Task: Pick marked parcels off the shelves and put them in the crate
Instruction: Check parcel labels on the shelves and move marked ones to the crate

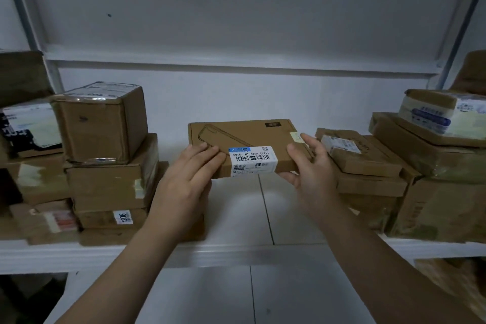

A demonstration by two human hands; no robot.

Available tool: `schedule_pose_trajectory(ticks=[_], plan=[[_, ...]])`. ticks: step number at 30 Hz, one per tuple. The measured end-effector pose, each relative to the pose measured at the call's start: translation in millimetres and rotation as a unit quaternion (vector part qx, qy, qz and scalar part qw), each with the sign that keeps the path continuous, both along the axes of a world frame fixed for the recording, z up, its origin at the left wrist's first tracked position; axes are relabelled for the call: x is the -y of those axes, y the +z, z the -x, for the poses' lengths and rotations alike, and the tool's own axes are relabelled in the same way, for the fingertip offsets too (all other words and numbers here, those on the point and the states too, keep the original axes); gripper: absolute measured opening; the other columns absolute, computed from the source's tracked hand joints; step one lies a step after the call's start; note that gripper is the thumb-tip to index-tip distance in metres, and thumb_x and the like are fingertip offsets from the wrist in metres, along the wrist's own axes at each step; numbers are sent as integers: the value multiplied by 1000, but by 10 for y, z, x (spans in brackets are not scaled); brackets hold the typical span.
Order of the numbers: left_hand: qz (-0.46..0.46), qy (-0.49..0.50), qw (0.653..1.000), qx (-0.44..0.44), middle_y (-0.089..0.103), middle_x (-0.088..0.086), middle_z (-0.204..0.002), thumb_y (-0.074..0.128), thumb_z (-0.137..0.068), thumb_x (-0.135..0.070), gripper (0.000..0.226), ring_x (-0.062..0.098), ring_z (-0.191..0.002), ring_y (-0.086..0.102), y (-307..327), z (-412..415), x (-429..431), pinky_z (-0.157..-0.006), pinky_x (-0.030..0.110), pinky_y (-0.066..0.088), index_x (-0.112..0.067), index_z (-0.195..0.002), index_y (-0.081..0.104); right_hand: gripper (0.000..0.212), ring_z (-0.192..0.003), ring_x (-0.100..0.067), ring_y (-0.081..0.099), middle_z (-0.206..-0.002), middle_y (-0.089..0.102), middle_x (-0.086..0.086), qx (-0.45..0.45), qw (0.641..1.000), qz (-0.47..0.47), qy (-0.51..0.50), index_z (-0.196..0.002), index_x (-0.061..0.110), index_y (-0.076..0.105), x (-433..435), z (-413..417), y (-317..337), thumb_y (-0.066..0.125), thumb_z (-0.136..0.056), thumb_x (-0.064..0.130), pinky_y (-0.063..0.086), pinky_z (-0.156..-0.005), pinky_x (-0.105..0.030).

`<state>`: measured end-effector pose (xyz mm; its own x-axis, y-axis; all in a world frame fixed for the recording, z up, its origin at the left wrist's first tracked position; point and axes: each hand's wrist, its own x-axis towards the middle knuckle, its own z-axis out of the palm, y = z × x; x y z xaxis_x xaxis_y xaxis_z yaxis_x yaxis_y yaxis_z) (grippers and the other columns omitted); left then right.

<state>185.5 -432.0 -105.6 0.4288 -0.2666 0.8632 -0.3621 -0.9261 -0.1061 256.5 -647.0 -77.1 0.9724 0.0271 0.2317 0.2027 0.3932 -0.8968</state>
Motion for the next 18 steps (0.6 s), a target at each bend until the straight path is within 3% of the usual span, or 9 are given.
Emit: schedule_pose_trajectory(ticks=[3, 7, 9, 11, 13, 16, 18], plan=[[32, 29, 999, -10, 55, 19, -125, 64, -77, 0, 46, 33, -116, 50, -12, 96, -121, -107, 43, 34, -8, -121, 50, 38, -88, -16, 71, -109, 65, -4, -12, 1000, -11, 2, -126, 16, 52, -31, -69, -10, 63, -90, 12, 59, -69, -36], [2, 34, 999, 11, 60, 19, -121, 53, -88, -16, 26, 32, -122, 46, 66, 238, -345, -116, 49, 15, -11, -114, 53, 41, -102, -21, 67, -118, 63, -12, -27, 999, -16, 29, -131, 9, 50, -197, -185, 52, 61, -92, 17, 58, -78, -38], [-31, 27, 999, 18, 61, 19, -120, 55, -90, -15, 24, 34, -120, 49, 87, 314, -347, -113, 53, 22, -10, -113, 54, 56, -103, -20, 66, -112, 65, -9, -53, 995, -48, 64, -140, 15, 35, -347, -187, 98, 63, -91, 14, 56, -87, -36], [-66, 35, 997, 33, 64, 16, -113, 63, -87, -13, 27, 33, -106, 56, 30, 387, -291, -101, 47, 36, -12, -113, 55, 68, -96, -15, 67, -106, 66, -3, -69, 992, -50, 93, -141, 19, 24, -511, -130, 90, 66, -88, 8, 55, -85, -31], [-95, 51, 993, 37, 62, 9, -108, 71, -80, -12, 37, 28, -94, 54, -113, 451, -211, -85, 39, 39, -15, -114, 56, 62, -91, -16, 67, -111, 65, -5, -67, 991, 8, 119, -134, 17, 29, -698, -36, -41, 66, -87, 4, 57, -81, -36], [-111, 70, 991, 21, 56, 4, -99, 74, -76, -12, 44, 24, -84, 48, -381, 494, -139, -72, 34, 34, -17, -115, 55, 40, -101, -21, 65, -114, 65, -7, -51, 982, 129, 126, -120, 15, 49, -919, 119, -345, 62, -85, 0, 51, -94, -47], [-99, 86, 991, 0, 61, 4, -91, 73, -77, -14, 44, 23, -81, 47, -478, 492, -142, -70, 33, 32, -19, -116, 54, 31, -101, -16, 64, -110, 67, -1, -27, 976, 180, 119, -102, 25, 60, -984, 195, -479, 56, -85, 0, 51, -94, -36]])
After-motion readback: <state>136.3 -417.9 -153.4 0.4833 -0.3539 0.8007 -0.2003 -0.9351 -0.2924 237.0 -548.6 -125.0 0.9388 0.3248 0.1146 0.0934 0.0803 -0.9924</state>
